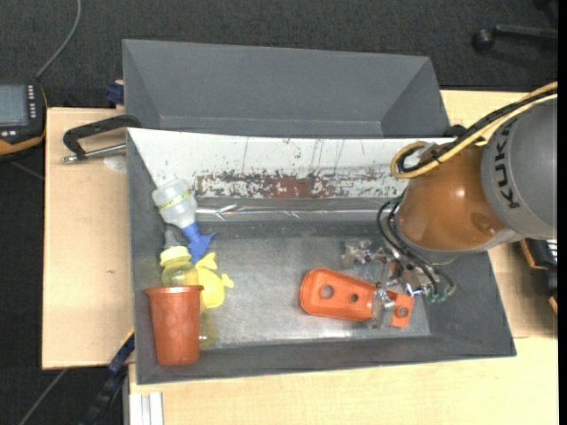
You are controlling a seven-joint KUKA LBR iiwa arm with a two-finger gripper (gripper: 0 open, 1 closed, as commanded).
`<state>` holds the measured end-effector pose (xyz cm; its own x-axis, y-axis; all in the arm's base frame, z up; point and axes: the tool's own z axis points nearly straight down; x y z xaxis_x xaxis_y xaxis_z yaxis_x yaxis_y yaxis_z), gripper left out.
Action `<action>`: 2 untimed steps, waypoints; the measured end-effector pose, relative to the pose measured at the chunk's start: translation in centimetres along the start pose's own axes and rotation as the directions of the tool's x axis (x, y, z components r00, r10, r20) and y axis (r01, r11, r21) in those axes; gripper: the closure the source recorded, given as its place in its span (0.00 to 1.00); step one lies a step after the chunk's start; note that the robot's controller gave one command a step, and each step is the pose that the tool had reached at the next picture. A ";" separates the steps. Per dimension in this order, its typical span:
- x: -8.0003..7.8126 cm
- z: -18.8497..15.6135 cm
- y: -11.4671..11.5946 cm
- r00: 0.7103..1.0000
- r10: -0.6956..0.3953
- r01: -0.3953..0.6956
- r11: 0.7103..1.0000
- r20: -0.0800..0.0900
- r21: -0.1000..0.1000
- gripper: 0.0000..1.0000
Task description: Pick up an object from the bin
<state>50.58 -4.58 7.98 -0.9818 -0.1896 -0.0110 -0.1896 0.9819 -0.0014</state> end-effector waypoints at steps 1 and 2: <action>-1.5 0.9 -1.4 0.994 0.105 -0.105 0.994 0.006 0.000 1.00; -1.5 0.9 -1.4 0.995 0.104 -0.104 0.995 0.004 0.000 1.00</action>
Offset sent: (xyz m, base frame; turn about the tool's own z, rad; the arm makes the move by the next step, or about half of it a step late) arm 0.0000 0.0000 0.0000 0.0000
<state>52.28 -5.66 7.06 -0.9961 -0.0865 -0.0155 -0.0865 0.9963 -0.0002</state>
